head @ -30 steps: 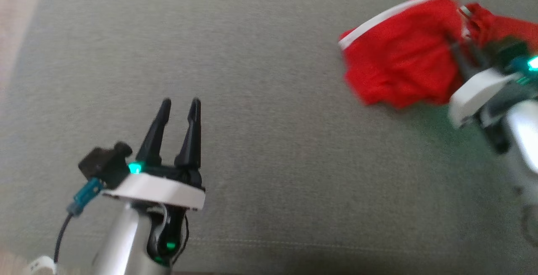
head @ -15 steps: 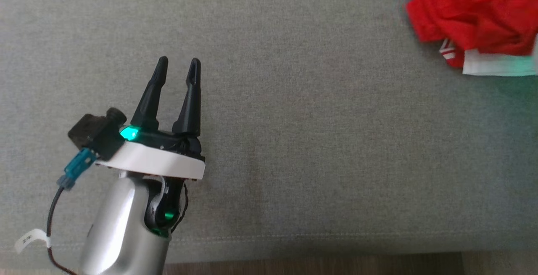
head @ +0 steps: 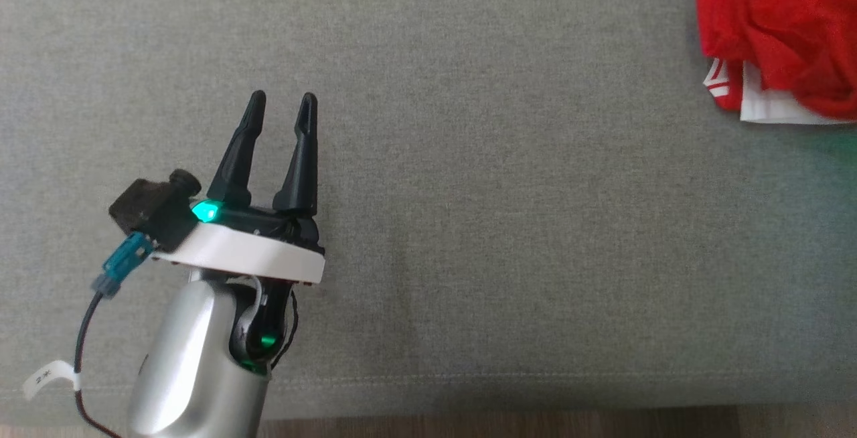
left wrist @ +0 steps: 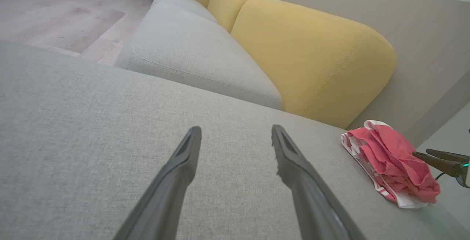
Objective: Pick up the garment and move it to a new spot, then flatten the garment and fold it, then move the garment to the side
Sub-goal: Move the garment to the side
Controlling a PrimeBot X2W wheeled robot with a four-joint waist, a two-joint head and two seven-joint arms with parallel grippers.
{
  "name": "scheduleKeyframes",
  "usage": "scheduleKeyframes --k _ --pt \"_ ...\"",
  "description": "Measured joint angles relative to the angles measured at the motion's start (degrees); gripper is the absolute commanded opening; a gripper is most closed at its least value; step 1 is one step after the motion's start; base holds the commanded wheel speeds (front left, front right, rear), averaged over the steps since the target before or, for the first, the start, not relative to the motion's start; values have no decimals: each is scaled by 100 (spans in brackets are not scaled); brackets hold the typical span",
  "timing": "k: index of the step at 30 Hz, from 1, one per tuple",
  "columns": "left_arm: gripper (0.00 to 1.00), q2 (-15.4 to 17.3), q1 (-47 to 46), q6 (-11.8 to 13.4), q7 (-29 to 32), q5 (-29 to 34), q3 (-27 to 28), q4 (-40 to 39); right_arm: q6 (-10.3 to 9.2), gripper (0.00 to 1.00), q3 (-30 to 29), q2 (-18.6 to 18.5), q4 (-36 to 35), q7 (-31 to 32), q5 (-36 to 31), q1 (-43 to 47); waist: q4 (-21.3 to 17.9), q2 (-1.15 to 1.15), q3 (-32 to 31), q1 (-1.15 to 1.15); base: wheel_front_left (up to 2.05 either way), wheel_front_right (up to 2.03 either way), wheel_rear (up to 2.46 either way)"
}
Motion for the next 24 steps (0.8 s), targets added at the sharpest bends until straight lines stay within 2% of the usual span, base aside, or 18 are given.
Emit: scheduleKeyframes --k 5,10,15,24 --pt "100 0 18 -1 -1 -1 40 57 0 100 -396 155 -4 -48 -403 95 25 0 -253 0 0 0 0" --pt "100 -1 236 -1 0 -21 174 108 0 100 -573 713 -420 -474 -508 277 69 0 -672 0 0 0 0" --pt "100 0 603 9 0 -69 332 132 0 100 -568 1265 -976 -913 -99 854 157 0 -1126 0 0 0 0" --pt "100 2 1037 92 0 -65 359 140 0 100 -501 1824 -1990 -2054 670 2425 551 0 -1732 -1 0 0 0"
